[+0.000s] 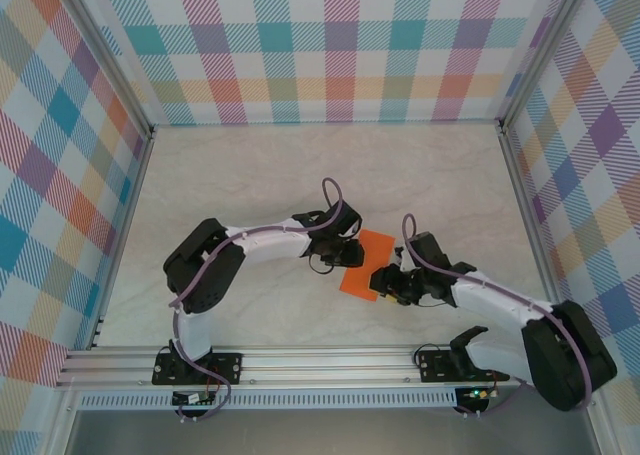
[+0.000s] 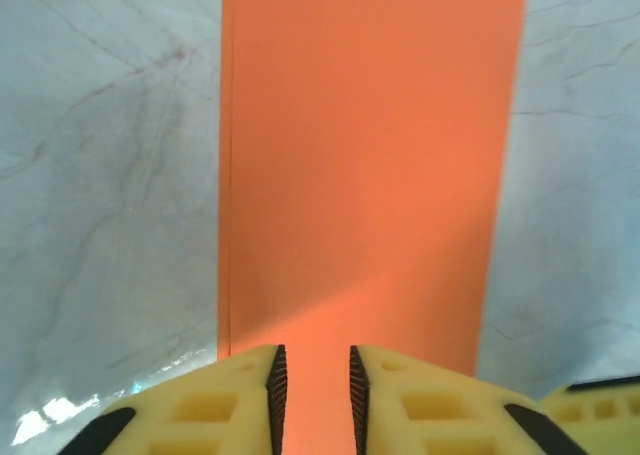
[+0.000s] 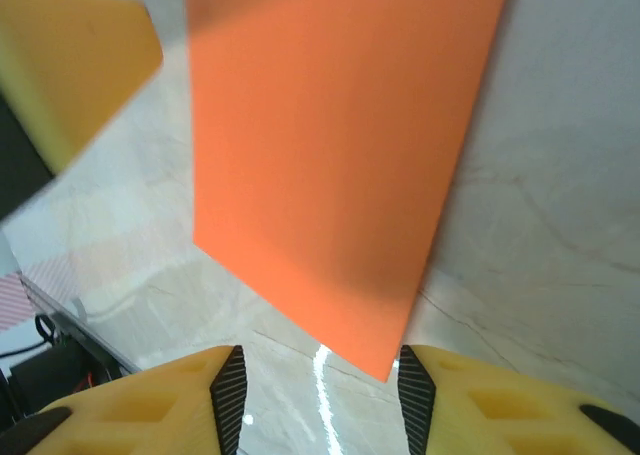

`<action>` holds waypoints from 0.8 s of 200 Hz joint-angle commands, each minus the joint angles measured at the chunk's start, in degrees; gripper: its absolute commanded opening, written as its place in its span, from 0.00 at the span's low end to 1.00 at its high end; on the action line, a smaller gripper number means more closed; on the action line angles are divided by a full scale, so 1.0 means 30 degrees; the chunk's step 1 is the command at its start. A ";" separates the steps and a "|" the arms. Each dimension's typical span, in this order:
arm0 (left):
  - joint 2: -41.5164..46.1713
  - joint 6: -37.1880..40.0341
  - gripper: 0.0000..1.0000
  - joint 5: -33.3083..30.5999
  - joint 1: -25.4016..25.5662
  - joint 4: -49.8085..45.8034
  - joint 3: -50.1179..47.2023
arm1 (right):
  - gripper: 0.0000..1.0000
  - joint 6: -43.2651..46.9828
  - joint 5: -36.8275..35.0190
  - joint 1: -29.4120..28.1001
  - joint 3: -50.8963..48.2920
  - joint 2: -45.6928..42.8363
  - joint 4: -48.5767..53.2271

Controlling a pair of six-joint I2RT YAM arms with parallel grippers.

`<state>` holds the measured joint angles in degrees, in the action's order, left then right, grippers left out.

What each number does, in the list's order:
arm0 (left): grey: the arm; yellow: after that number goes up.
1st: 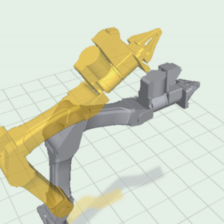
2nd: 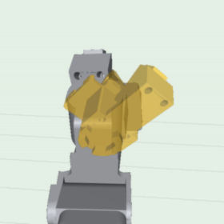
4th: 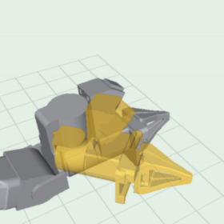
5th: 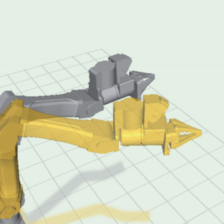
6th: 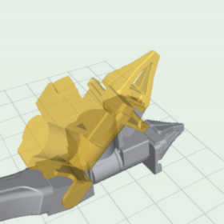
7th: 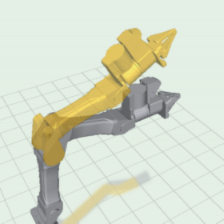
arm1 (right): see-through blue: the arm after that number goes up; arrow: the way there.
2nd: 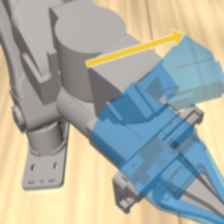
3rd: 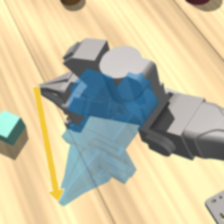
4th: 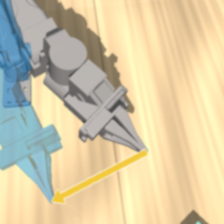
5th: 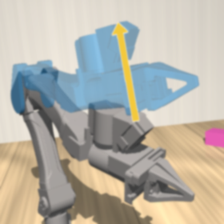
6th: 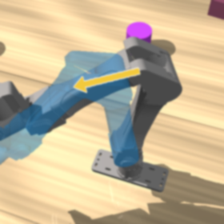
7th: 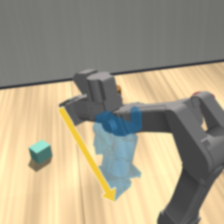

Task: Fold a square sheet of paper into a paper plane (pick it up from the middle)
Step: Fold the square sheet of paper in half at the center of the table, then rotate the square sheet of paper at the center of the table.

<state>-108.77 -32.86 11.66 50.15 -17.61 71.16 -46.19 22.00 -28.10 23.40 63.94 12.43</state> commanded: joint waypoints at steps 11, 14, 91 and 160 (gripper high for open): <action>0.3508 -0.0345 0.44 -0.2515 0.0134 0.0353 -0.1408 | 0.52 0.1363 -0.2140 0.2179 0.2082 0.0109 0.2466; 0.3767 -0.0460 0.45 -0.2816 0.0082 0.0359 -0.1568 | 0.52 0.1515 -0.2044 0.2366 0.2305 0.0454 0.2496; 1.1571 -0.2078 0.61 -0.6132 -0.1284 0.2188 -0.8753 | 0.58 0.2334 -0.3808 0.2657 0.6804 0.7041 0.3714; 1.5970 -0.3153 0.67 -0.7375 -0.1869 0.1979 -1.2273 | 0.59 0.2786 -0.3114 0.2483 0.8376 0.9603 0.3007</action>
<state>-63.40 -40.66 -8.10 45.28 -12.78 35.99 -39.55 12.43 -20.23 45.80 90.41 21.45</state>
